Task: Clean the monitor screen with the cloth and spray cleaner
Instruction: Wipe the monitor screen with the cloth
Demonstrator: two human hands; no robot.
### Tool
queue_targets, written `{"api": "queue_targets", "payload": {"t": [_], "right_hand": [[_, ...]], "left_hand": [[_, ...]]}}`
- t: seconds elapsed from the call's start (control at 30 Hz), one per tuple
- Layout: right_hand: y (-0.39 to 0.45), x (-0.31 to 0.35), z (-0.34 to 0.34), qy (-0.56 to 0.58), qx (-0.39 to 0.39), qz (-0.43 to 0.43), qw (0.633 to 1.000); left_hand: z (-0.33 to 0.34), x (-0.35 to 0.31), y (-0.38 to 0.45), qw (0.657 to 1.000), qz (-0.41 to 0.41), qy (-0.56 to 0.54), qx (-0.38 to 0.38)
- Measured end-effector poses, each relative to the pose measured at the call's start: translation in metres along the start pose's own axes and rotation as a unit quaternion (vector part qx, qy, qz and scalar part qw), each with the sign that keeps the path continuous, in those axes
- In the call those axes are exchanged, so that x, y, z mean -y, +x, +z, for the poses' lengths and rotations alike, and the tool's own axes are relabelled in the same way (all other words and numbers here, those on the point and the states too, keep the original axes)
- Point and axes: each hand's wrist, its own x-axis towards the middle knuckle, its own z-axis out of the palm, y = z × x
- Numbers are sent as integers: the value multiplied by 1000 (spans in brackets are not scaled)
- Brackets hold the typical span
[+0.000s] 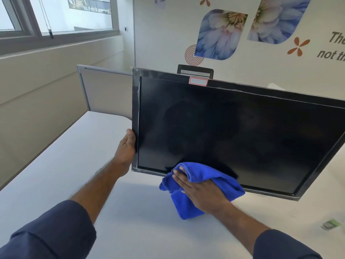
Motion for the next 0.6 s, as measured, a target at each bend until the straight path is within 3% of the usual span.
{"api": "queue_targets", "payload": {"t": [0.4, 0.6], "right_hand": [[-131, -81, 18, -57, -2, 103, 993], [-118, -118, -8, -80, -90, 198, 973]], "left_hand": [[2, -1, 0, 1000, -12, -5, -14], [2, 3, 2, 999, -18, 0, -28]]}}
